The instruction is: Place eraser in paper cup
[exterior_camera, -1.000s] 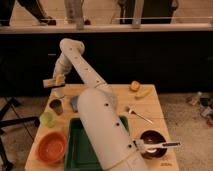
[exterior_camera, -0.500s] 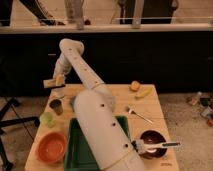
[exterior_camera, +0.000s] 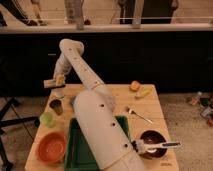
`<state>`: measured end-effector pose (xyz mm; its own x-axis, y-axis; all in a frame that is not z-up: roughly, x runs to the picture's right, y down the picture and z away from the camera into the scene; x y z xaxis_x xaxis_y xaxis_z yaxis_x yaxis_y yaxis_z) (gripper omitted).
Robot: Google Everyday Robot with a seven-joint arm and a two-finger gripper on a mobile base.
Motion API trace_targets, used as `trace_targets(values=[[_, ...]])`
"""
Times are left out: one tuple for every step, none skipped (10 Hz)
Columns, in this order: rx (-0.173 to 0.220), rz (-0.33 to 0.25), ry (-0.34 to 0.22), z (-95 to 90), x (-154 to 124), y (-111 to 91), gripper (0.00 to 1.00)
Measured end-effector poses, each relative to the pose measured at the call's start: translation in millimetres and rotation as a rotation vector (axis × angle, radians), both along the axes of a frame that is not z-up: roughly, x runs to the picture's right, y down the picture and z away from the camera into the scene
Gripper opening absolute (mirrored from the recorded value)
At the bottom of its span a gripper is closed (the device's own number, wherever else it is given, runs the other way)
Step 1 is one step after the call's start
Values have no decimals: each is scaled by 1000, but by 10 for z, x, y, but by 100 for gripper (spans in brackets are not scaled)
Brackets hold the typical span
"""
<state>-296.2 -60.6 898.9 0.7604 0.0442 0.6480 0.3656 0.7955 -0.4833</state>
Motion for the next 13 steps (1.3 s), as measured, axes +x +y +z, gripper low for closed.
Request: trace_targets(values=[[0, 0, 0, 0, -2, 2, 37], [0, 0, 0, 1, -3, 2, 47], [-2, -1, 0, 10, -3, 13, 57], [-1, -1, 0, 7, -4, 11, 69], [-1, -1, 0, 8, -5, 13, 76], [-1, -1, 0, 8, -6, 13, 80], [-1, -1, 0, 7, -6, 12, 80], [-1, -1, 0, 7, -6, 12, 80], [-1, -1, 0, 5, -7, 10, 80], [-1, -1, 0, 6, -7, 11, 80], [-1, -1, 0, 6, -7, 11, 80], [-1, -1, 0, 6, -7, 11, 80], [-1, -1, 0, 7, -7, 12, 80]])
